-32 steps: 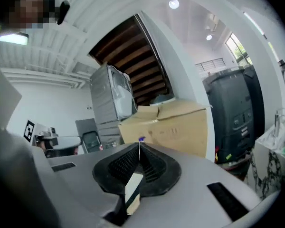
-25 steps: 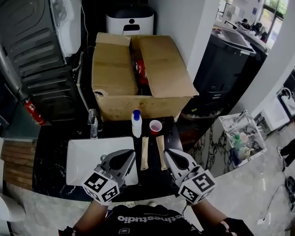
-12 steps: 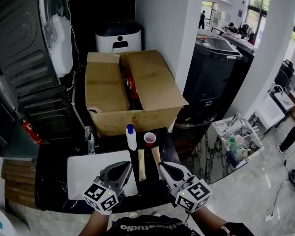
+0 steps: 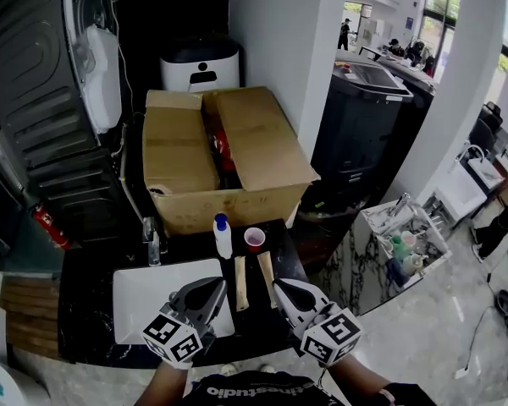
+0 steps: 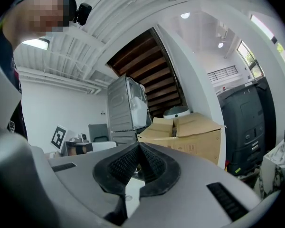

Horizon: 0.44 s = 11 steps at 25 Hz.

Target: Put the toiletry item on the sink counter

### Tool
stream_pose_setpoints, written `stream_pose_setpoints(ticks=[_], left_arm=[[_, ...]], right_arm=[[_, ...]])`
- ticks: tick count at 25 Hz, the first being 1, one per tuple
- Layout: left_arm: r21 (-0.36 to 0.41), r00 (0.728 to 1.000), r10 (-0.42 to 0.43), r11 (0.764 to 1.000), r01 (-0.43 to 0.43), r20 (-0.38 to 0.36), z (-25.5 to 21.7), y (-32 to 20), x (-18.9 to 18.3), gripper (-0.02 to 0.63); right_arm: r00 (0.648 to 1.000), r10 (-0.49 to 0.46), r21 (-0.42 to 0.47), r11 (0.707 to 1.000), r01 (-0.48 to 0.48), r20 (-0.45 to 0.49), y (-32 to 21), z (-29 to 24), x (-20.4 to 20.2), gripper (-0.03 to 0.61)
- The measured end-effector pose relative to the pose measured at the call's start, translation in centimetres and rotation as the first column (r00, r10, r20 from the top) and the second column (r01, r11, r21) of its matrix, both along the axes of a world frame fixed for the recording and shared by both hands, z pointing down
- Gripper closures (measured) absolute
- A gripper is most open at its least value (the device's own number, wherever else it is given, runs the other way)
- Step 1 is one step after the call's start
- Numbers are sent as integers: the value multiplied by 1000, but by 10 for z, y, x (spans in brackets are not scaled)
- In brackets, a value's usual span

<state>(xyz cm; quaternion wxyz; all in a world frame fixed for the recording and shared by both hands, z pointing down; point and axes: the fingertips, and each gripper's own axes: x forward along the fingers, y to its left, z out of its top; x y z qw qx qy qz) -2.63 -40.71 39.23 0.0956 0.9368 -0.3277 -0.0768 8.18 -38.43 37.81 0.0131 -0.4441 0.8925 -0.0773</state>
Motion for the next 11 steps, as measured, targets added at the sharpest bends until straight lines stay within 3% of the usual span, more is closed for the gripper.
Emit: stream_pose_setpoints(ticks=[11], left_arm=[[-3, 1000, -8, 1000, 8, 4, -2, -1, -8, 600]], right_arm=[[1000, -1, 4, 1000, 1, -8, 1, -2, -6, 541]])
